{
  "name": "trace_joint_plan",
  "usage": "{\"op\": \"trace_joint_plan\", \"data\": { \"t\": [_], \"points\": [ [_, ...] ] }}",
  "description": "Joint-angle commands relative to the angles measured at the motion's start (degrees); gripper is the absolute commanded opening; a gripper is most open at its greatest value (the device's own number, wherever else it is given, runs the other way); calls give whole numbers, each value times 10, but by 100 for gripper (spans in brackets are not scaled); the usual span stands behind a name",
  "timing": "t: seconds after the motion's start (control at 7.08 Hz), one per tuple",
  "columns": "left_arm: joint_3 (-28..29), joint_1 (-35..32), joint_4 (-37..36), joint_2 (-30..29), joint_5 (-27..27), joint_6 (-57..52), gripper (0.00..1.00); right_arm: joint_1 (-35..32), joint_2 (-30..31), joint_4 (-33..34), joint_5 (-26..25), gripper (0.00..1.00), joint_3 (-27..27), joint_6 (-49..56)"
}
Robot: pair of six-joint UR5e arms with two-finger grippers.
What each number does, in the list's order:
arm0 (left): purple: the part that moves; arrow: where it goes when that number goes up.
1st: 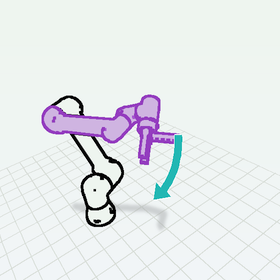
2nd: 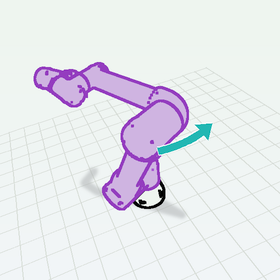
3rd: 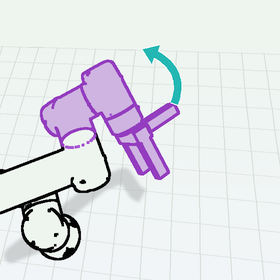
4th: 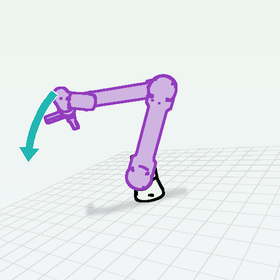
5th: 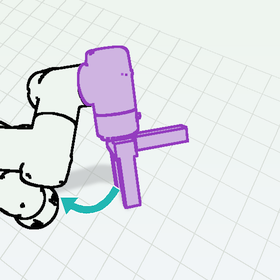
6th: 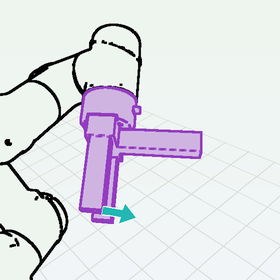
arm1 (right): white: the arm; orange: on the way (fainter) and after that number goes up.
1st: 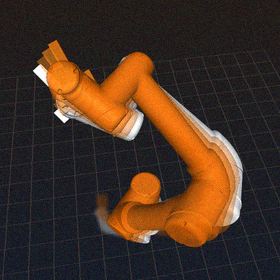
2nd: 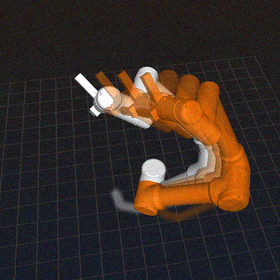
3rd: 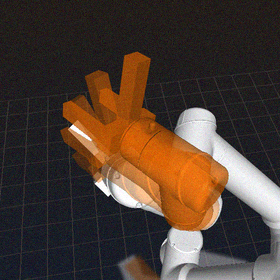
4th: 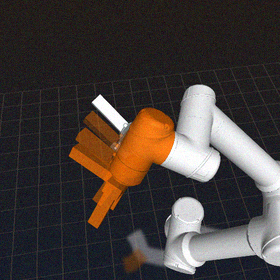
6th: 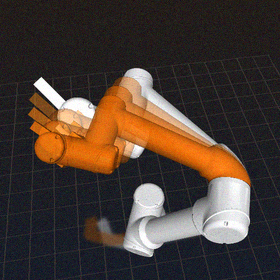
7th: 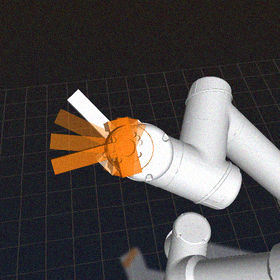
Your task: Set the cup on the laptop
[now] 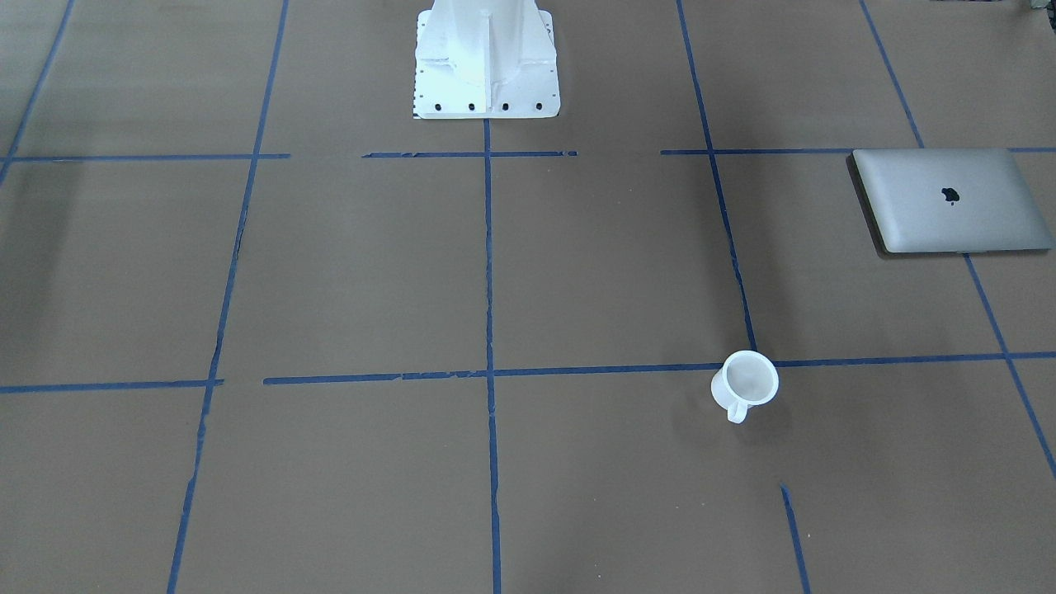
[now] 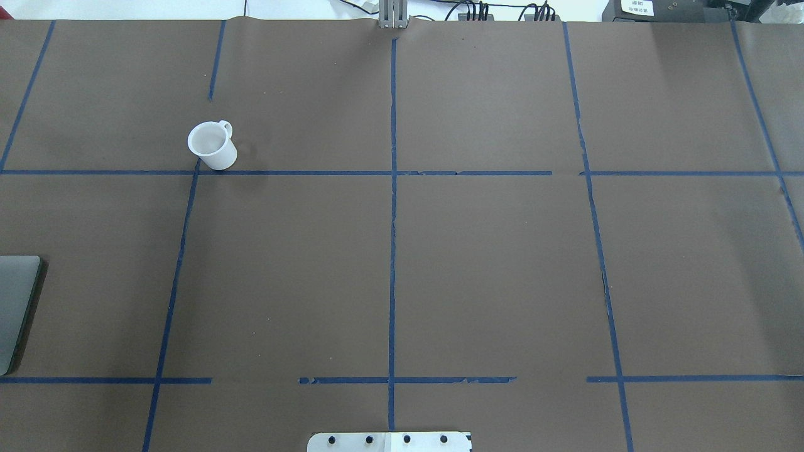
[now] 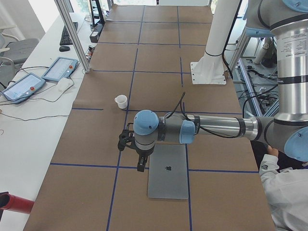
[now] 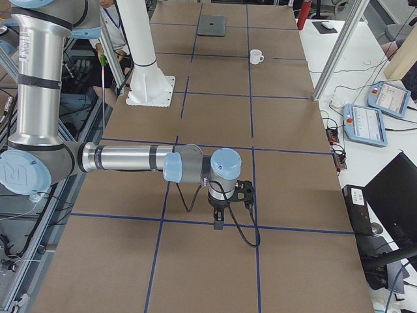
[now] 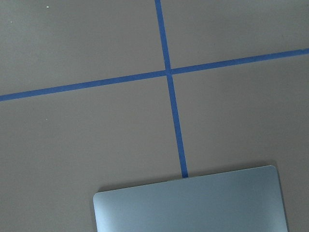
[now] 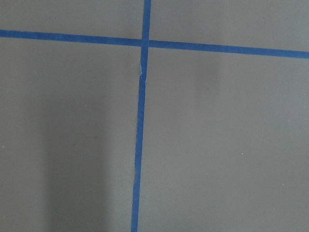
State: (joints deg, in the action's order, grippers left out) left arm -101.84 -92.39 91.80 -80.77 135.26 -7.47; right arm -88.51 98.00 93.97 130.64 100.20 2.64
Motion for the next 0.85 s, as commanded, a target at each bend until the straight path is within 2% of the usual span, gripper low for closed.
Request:
{"op": "trace_joint_plan", "data": {
  "t": [0.0, 0.56, 0.71],
  "points": [
    [-1, 5, 0, -1, 2, 6, 100, 0, 0, 1, 1, 100, 0, 0],
    [17, 33, 19, -11, 4, 5, 100, 0, 0, 1, 1, 100, 0, 0],
    [22, 43, 102, -12, 6, 10, 100, 0, 0, 0, 1, 100, 0, 0]
  ]
}}
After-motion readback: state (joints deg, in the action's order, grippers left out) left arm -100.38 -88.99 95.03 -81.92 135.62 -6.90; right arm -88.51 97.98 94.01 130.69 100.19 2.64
